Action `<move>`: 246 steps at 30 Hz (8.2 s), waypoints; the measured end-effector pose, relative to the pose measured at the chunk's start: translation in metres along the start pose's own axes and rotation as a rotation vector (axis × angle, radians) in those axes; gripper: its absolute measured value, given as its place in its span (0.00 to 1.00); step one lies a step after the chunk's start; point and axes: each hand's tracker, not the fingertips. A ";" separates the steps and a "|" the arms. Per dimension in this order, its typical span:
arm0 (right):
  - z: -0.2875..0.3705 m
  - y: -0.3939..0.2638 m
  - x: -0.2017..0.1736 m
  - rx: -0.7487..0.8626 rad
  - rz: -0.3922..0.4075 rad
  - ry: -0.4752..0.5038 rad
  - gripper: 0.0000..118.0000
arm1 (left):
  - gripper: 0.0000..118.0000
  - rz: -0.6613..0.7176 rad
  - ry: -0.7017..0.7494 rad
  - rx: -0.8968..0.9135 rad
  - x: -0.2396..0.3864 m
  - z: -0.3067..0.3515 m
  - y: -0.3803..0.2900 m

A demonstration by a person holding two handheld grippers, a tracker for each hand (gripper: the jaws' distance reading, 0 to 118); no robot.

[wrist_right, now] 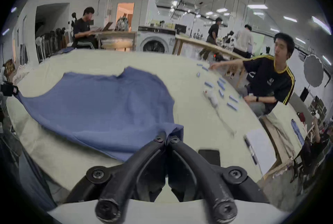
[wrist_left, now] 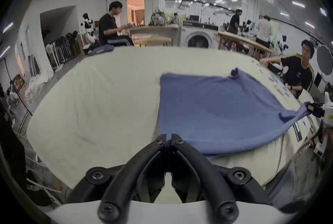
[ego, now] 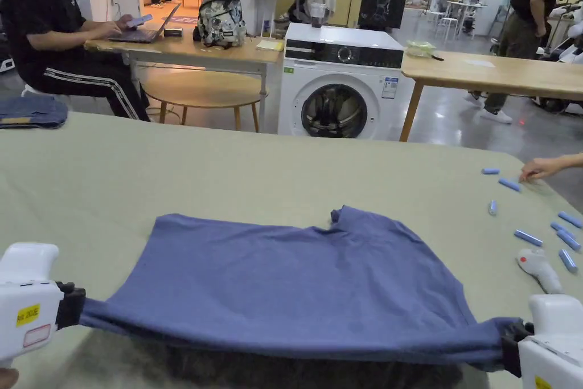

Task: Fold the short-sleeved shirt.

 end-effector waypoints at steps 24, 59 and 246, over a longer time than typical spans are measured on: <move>-0.083 -0.070 0.006 -0.418 0.059 0.058 0.14 | 0.00 -0.036 0.044 -0.358 -0.005 -0.082 -0.070; -0.019 0.036 -0.102 0.412 -0.171 0.076 0.00 | 0.00 -0.010 0.030 0.371 0.070 -0.011 0.013; -0.125 0.070 -0.020 0.078 -0.151 0.088 0.04 | 0.01 0.084 -0.016 -0.292 -0.008 -0.158 0.025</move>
